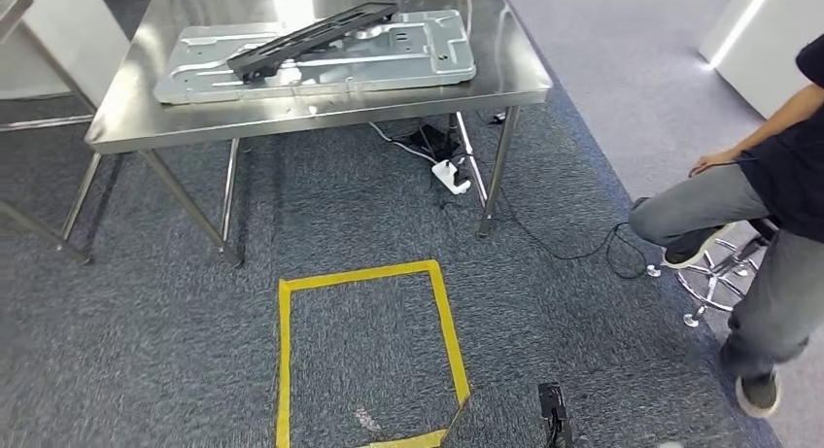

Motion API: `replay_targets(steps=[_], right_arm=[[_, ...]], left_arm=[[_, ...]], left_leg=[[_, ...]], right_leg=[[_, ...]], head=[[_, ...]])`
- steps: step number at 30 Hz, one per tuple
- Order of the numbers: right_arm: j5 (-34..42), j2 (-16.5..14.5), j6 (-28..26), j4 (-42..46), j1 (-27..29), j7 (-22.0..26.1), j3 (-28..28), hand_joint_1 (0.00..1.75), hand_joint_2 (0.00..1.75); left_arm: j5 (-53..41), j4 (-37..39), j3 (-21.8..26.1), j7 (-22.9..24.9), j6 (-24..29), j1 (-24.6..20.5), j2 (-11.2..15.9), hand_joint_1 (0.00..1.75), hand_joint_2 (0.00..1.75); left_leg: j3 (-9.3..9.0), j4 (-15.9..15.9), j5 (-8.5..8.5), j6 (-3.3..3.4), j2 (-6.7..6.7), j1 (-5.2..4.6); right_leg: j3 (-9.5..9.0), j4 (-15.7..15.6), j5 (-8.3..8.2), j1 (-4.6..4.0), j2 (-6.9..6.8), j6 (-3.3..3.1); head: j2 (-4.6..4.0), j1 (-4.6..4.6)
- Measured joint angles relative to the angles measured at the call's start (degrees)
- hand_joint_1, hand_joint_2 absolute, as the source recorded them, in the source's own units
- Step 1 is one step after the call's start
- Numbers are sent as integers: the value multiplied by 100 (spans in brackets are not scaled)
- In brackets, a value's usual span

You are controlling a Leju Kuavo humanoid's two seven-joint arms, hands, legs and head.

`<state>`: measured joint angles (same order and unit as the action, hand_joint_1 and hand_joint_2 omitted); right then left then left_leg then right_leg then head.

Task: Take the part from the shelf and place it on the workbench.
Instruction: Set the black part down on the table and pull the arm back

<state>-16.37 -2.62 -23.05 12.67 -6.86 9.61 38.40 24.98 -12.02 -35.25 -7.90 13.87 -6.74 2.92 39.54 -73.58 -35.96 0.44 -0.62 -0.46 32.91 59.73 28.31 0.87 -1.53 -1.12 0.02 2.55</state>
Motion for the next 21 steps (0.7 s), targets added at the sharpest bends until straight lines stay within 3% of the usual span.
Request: replay_targets(steps=[1,2,4,6,8,10,12,14,16,17,18,19,21], right_arm=[[-75,-1,5,-11,3,-17,-18,0,0],[-141,-3,13,-21,4,-38,-38,0,0],[-263,-19,40,-31,0,-98,-86,0,0],[-373,-45,74,-36,-8,-168,-132,0,0],[-454,-63,86,-45,-17,-249,-170,0,0],[-497,-74,81,-53,-22,-347,-217,0,0],[-486,-86,73,-58,-22,-430,-246,0,0],[-449,-93,68,-63,-9,-492,-251,0,0],[-438,-95,69,-71,15,-548,-254,0,0],[-445,-95,74,-75,23,-570,-256,0,0],[-453,-95,85,-78,27,-586,-258,0,0],[-462,-95,101,-80,26,-596,-261,0,0],[-483,-95,142,-82,20,-599,-267,0,0]], left_arm=[[-5,0,-21,6,9,5,-7,0,0],[-7,0,-40,12,16,12,-14,0,0],[-6,0,-57,18,28,19,-19,0,0],[-5,0,-61,22,40,6,-19,0,0],[-3,0,-70,28,47,-5,-20,0,0],[3,0,-94,37,53,5,-20,0,0],[19,0,-111,48,57,18,-25,0,0],[39,0,-116,54,61,11,-34,0,0],[54,0,-121,52,63,7,-38,0,0],[59,0,-122,51,65,12,-40,0,0],[66,0,-123,47,69,19,-43,0,0],[76,0,-123,41,74,24,-48,0,0],[91,0,-123,27,90,20,-57,0,0]], left_leg=[[50,-159,-31,-11,18,12],[-13,-93,47,-6,32,17],[-458,672,405,56,139,1],[-845,1398,609,142,386,-47],[-903,1585,629,193,478,-97],[-911,1665,708,225,353,-87],[-954,1778,807,258,230,-32],[-937,1818,870,285,105,-8],[-877,1783,888,293,-47,-13],[-854,1755,889,292,-126,-14],[-834,1716,885,284,-210,-12],[-813,1668,873,271,-293,-9],[-745,1551,839,226,-444,-5]], right_leg=[[6,1,-1,-3,-70,1],[5,2,-2,-7,-138,2],[-11,1,-3,-24,-265,5],[-37,-26,-16,-36,-378,32],[-61,-65,-43,-27,-488,90],[-87,-89,-52,-19,-545,158],[-32,76,100,-17,-299,213],[224,678,465,-12,29,240],[510,1327,720,-16,124,252],[548,1420,699,-19,134,255],[480,1284,566,-18,147,255],[311,939,357,-9,195,254],[-21,238,109,23,458,241]], head=[[0,-1],[0,-1],[0,-1],[0,3],[0,-3],[0,-13],[0,-10],[0,-8],[0,-9],[0,-8],[0,-8],[0,-8],[0,-10]])
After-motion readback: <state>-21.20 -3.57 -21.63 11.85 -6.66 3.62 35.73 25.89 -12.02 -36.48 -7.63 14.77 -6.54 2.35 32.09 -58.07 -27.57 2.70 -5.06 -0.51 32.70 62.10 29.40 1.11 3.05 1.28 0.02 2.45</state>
